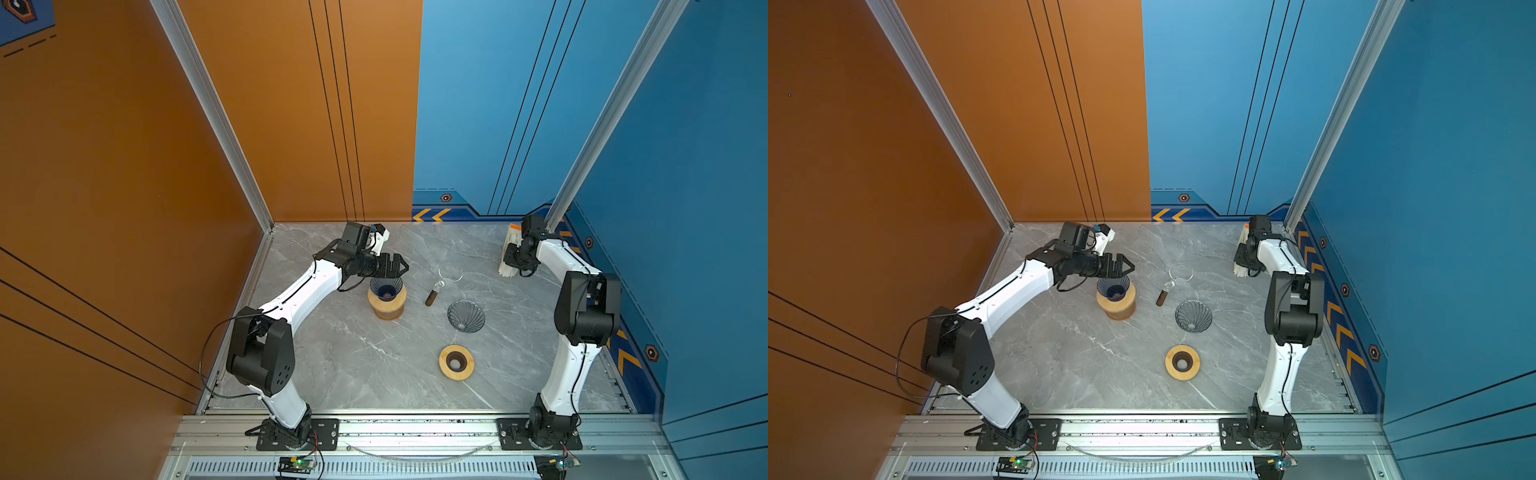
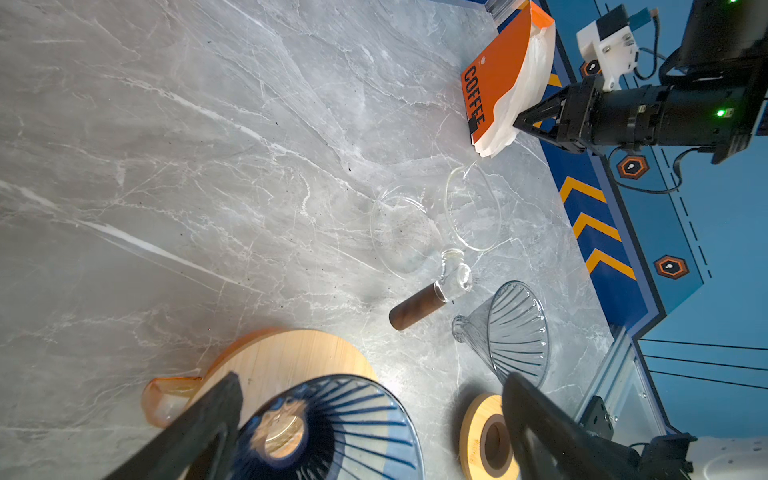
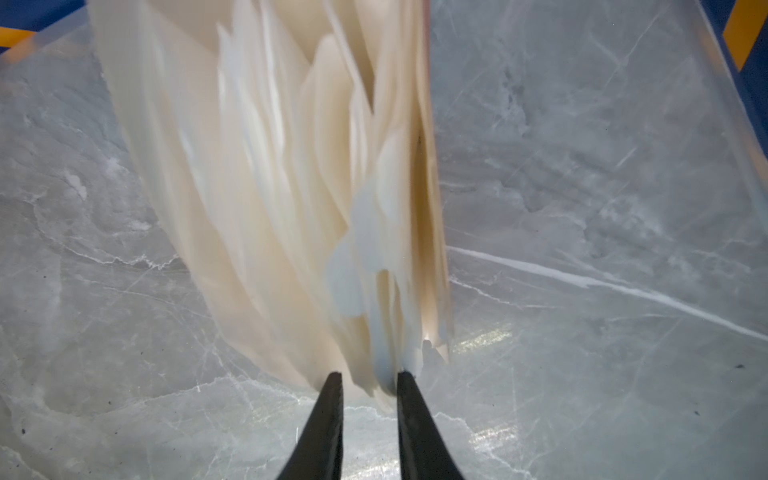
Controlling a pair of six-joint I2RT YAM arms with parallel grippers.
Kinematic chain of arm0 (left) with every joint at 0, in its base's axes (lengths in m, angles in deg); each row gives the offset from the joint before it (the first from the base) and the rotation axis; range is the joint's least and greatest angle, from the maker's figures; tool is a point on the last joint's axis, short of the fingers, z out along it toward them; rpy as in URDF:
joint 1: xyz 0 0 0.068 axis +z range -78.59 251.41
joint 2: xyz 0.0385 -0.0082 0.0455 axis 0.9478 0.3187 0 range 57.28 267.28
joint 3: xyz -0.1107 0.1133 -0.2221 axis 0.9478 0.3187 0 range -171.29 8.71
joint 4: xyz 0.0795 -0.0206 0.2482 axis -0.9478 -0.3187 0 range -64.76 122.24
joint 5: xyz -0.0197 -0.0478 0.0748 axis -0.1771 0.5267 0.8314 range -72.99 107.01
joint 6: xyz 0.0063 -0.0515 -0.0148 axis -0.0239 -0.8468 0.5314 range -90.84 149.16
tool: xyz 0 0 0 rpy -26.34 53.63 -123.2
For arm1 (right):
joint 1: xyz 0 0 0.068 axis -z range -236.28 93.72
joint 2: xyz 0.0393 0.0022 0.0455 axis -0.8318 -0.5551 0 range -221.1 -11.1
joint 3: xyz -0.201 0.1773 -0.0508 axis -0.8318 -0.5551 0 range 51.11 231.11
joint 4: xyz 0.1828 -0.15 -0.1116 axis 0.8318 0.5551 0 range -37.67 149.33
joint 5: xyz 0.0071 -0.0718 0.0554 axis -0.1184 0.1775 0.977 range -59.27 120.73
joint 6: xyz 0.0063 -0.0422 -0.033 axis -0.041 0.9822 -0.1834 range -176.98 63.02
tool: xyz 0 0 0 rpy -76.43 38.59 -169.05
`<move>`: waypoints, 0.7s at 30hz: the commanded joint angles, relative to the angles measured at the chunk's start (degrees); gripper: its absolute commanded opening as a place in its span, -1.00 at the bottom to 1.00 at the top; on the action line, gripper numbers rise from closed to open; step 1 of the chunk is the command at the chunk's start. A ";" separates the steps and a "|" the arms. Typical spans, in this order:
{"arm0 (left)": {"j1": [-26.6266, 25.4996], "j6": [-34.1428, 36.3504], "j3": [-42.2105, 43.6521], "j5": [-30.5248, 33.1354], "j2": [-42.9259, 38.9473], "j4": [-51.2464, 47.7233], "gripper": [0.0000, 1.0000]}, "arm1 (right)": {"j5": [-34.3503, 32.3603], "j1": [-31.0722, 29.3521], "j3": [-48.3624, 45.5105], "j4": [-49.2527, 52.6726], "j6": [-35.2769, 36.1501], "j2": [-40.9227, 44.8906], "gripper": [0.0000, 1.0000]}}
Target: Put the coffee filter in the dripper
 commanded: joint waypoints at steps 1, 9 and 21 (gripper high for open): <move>-0.44 -0.46 -0.87 -1.34 0.75 -0.87 0.96 | 0.07 -0.22 0.83 0.42 -0.46 -1.20 -0.53; -0.47 -0.46 -0.87 -1.35 0.88 -0.86 0.96 | 0.26 -0.47 -3.21 0.25 0.13 3.25 -0.52; -0.49 -0.37 -0.89 -1.67 0.76 -0.86 0.96 | -0.46 -0.78 -8.92 -1.15 -0.63 6.86 -0.61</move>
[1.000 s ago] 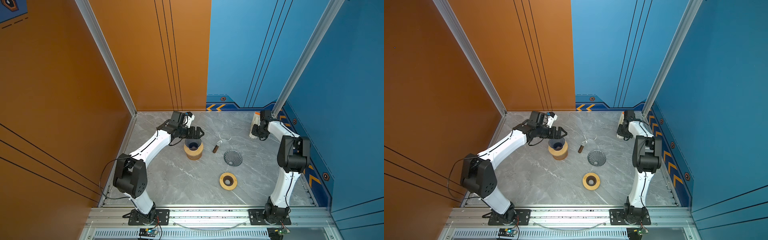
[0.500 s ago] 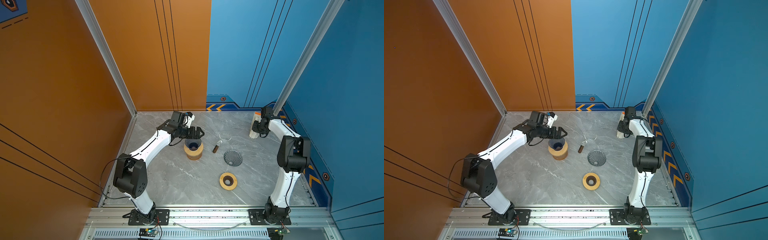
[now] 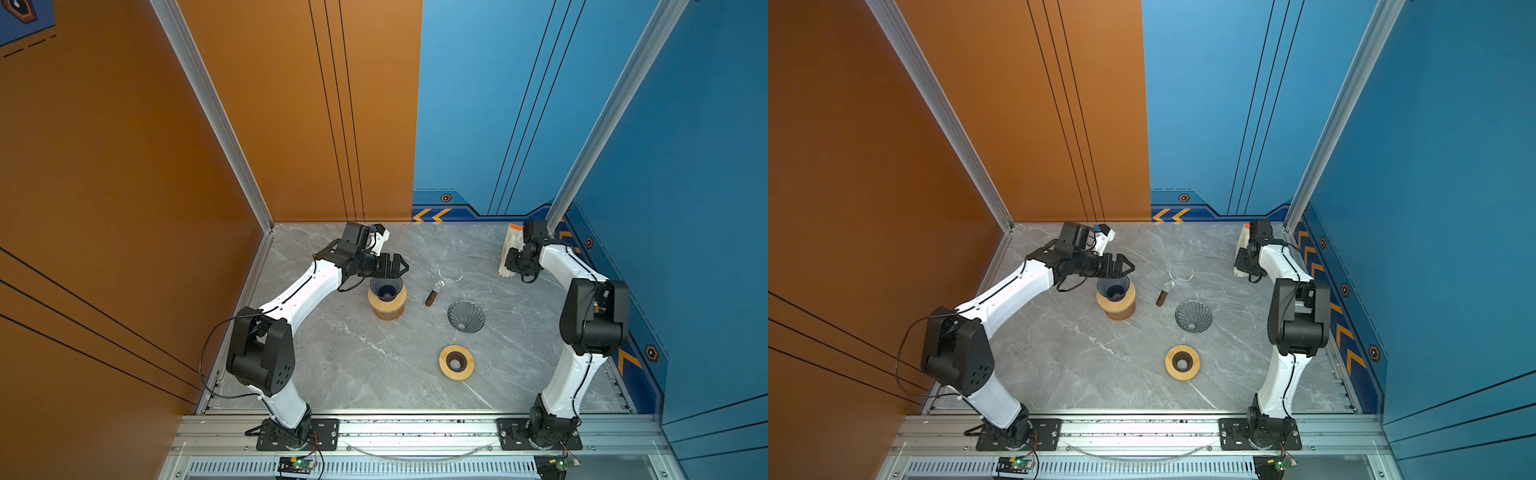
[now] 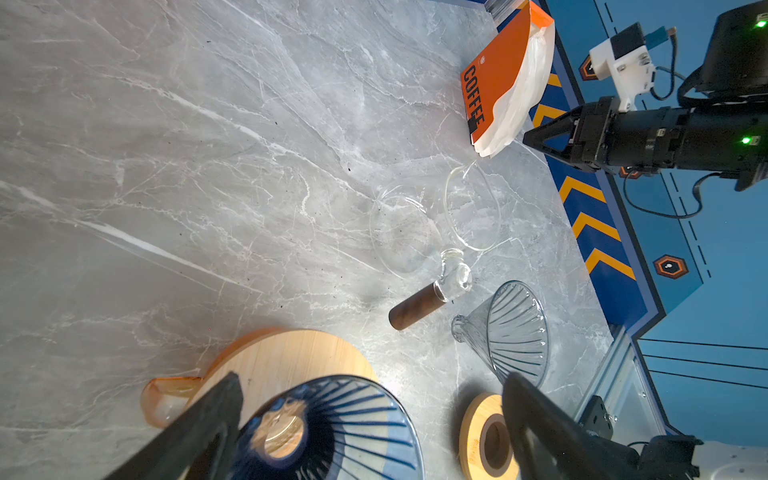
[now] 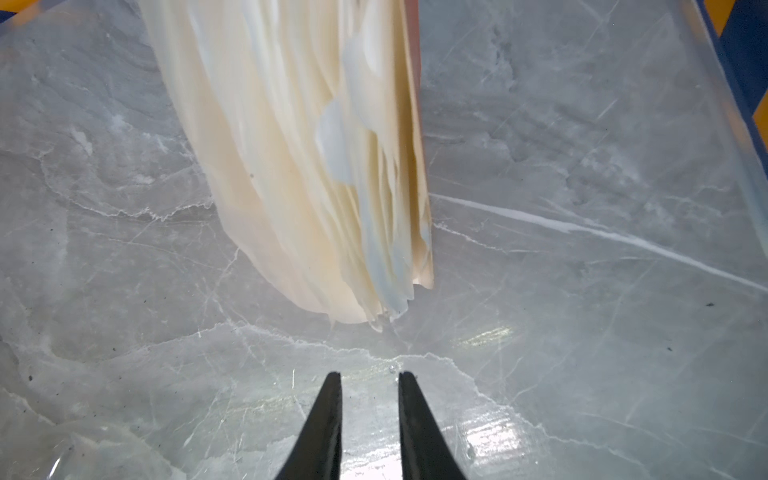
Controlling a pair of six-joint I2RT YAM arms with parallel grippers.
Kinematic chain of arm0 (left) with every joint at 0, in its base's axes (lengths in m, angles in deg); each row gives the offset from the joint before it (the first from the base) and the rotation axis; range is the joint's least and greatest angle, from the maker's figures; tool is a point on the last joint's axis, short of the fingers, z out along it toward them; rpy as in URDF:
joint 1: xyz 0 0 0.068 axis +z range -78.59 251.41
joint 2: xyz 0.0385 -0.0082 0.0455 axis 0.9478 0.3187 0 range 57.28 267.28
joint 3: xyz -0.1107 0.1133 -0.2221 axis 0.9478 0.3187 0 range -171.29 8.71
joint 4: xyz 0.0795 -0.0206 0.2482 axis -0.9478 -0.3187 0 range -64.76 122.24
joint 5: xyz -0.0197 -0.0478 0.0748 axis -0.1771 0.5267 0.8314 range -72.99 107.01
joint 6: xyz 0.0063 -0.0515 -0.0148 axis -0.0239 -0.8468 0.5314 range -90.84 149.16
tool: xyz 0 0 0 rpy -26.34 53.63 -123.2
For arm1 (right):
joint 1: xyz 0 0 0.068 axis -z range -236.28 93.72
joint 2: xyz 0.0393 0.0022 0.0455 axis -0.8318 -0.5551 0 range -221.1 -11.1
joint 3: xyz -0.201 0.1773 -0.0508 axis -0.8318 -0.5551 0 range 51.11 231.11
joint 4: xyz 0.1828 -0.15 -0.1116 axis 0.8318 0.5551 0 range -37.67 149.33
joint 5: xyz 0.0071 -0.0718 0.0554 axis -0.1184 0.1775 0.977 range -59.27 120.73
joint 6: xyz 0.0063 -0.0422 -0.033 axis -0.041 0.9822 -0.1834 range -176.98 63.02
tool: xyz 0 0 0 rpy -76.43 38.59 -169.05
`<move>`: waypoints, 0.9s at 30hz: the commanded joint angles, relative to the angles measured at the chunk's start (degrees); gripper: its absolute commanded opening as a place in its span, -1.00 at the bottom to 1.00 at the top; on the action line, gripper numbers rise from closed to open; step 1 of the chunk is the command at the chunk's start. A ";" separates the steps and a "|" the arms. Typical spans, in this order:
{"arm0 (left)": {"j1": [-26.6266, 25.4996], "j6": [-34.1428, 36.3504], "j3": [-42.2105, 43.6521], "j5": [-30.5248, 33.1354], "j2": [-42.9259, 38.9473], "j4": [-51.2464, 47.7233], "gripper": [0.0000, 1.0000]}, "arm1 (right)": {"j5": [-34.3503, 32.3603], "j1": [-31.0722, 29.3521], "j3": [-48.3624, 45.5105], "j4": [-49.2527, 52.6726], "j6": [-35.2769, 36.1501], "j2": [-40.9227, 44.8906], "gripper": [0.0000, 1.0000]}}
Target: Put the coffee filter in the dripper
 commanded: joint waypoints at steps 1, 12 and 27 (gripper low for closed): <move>-0.52 -0.37 -0.87 -1.62 0.74 -0.86 0.96 | -0.20 -0.38 -0.66 -0.48 -0.75 -0.37 -0.63; -0.45 -0.30 -0.18 -1.20 0.21 -0.88 0.96 | -1.06 -0.47 3.21 -0.60 -1.64 -5.56 -0.56; -0.45 -0.46 -1.01 -1.46 1.10 -0.88 0.96 | 0.59 -1.44 4.81 -0.51 -1.20 -6.46 -0.61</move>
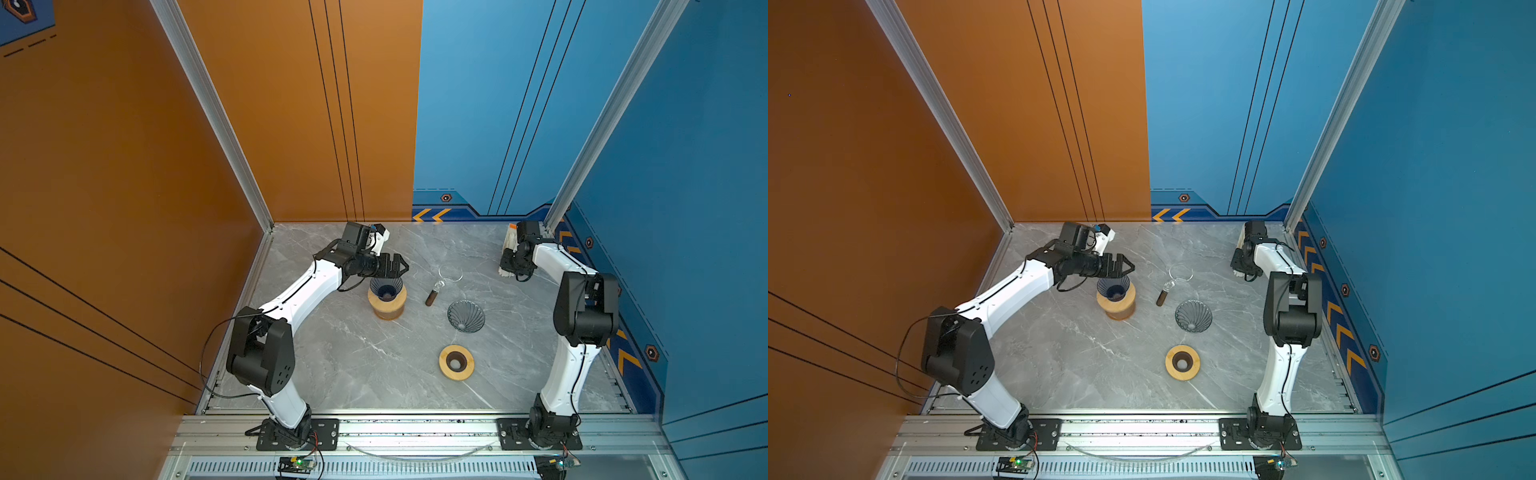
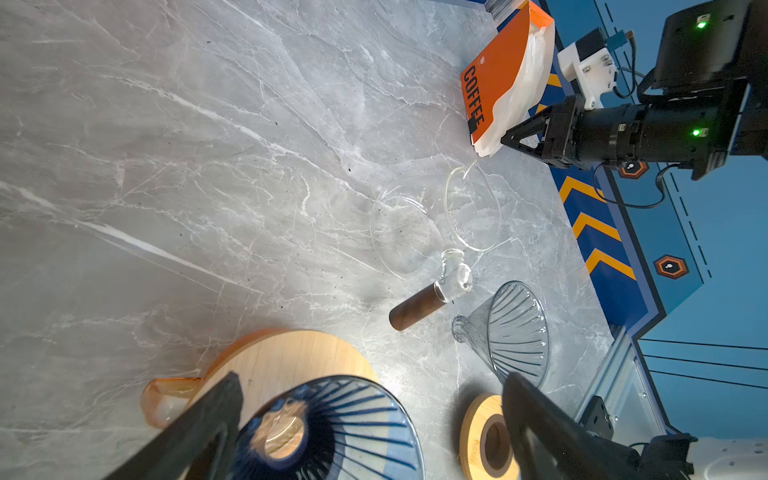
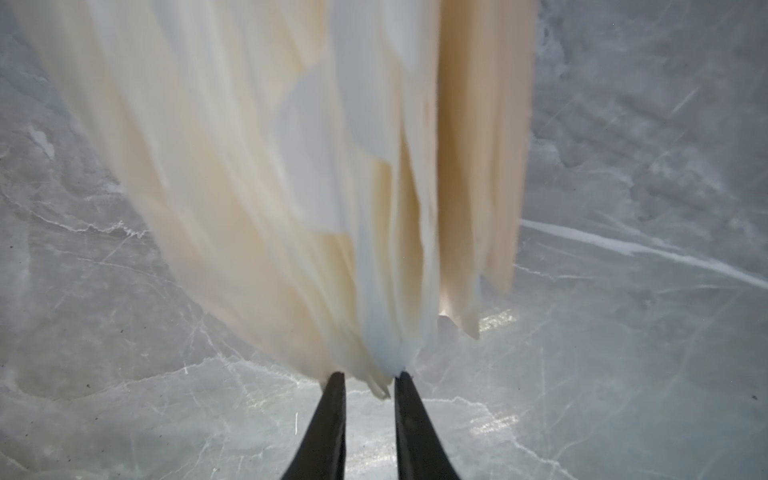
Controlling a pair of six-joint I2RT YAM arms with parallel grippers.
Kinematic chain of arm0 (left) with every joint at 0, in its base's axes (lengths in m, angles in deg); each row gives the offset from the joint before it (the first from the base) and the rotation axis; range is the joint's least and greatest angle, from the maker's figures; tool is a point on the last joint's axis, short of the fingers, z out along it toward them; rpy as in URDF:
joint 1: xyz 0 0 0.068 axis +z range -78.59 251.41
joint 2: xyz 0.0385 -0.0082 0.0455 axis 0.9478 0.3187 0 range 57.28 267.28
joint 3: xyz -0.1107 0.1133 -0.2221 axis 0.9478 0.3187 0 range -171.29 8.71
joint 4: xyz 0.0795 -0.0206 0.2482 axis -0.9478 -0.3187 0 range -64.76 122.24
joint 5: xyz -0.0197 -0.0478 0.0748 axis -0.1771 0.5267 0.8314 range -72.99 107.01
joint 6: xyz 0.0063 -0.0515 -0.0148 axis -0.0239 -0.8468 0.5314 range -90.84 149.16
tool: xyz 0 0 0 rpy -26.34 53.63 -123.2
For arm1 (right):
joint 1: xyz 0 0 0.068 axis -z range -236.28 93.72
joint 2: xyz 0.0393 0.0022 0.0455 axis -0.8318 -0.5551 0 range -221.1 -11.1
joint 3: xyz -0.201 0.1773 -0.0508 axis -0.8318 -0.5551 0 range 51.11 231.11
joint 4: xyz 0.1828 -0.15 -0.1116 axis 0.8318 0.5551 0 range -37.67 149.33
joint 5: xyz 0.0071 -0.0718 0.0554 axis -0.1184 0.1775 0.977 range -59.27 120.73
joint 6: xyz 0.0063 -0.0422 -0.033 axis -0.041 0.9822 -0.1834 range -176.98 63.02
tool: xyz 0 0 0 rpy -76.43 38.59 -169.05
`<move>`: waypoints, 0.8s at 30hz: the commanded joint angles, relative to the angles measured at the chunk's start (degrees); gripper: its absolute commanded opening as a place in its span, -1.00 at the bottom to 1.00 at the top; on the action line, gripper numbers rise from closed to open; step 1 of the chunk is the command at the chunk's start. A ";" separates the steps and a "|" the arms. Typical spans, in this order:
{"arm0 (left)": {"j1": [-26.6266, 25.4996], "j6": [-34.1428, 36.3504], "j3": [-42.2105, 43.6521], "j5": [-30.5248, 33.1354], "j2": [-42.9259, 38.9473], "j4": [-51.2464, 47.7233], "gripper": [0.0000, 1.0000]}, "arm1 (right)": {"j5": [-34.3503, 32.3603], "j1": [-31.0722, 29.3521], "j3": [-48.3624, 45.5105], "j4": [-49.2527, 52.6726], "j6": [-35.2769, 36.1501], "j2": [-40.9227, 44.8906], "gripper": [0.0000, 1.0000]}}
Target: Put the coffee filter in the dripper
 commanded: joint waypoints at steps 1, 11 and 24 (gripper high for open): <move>-0.48 -0.54 -0.96 -1.38 1.08 -0.86 0.96 | 0.33 -0.26 1.46 0.21 -0.26 -0.37 -0.61; -0.48 -0.55 -1.05 -1.57 1.32 -0.92 0.96 | 0.65 -0.61 1.47 1.49 -0.58 -0.19 -0.68; -0.48 -0.48 -0.88 -1.68 1.27 -0.89 0.96 | -0.75 0.44 3.14 1.54 0.11 -1.74 -0.62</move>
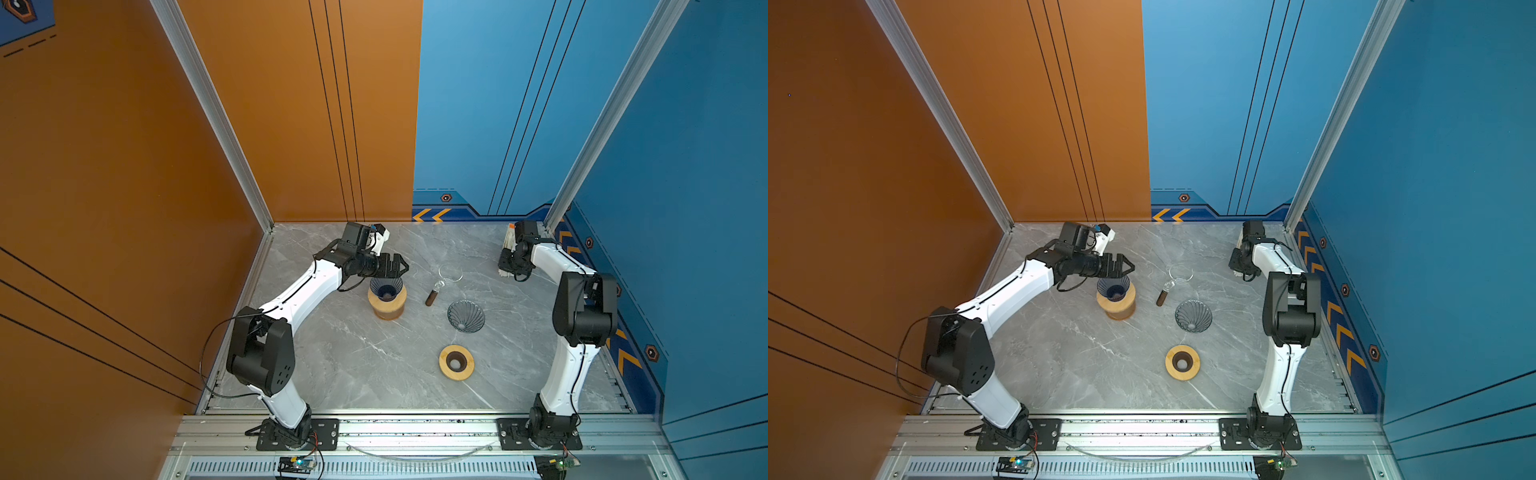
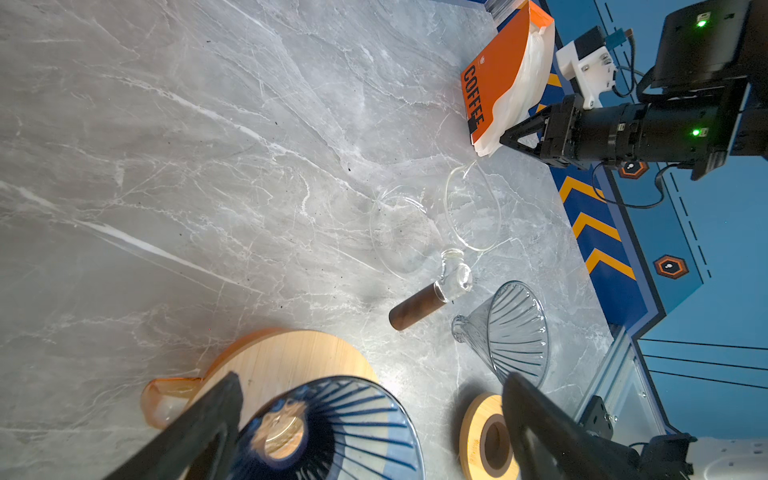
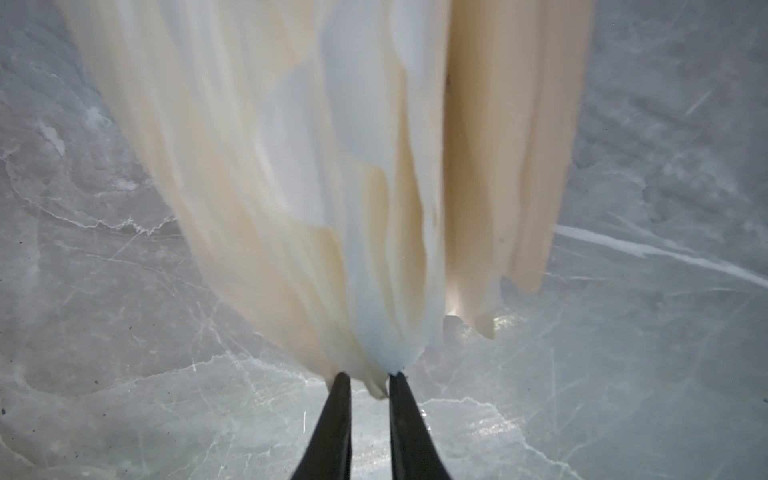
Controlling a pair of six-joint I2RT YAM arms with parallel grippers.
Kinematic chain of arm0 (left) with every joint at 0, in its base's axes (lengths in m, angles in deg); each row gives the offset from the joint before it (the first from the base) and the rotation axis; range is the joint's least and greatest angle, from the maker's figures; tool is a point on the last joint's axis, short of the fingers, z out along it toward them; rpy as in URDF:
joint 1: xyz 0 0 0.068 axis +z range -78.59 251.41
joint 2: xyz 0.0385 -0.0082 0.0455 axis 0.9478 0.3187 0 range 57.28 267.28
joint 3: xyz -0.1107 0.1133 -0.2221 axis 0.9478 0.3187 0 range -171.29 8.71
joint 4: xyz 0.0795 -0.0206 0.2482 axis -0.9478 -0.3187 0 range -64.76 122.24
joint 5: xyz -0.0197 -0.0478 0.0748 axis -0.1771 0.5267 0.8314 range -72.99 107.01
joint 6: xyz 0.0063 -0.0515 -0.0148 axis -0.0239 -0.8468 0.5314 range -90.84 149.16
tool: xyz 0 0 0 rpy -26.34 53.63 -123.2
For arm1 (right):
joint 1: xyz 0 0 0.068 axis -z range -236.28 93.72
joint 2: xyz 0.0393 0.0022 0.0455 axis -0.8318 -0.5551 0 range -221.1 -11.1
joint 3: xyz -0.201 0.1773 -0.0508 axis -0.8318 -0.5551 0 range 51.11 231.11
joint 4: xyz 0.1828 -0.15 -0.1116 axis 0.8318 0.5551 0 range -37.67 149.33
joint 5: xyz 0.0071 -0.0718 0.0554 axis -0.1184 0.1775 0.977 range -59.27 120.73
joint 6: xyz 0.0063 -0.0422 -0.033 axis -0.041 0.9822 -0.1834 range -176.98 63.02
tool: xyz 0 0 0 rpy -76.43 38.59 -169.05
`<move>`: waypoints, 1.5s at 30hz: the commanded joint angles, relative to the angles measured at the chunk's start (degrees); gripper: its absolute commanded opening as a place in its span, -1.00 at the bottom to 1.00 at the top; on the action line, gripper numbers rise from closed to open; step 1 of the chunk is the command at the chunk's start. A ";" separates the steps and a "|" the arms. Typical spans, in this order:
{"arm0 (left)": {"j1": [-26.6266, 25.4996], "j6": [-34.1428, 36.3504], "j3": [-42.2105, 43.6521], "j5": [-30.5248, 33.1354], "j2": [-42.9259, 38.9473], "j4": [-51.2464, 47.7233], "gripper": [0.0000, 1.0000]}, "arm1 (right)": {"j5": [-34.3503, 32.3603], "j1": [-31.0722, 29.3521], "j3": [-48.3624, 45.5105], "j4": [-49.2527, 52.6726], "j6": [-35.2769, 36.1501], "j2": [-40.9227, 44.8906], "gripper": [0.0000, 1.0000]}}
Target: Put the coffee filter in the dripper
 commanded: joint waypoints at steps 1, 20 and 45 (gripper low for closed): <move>-0.47 -0.46 -0.87 -1.67 1.31 -0.90 0.96 | -0.76 0.74 2.85 1.45 0.19 -1.29 -0.61; -0.48 -0.72 -1.66 -1.66 1.78 -0.93 0.96 | 0.42 1.37 4.59 1.63 0.40 -2.07 -0.59; -0.56 -0.63 -1.49 -1.79 2.04 -0.92 0.96 | 0.88 0.58 2.92 2.20 -1.97 -1.29 -0.60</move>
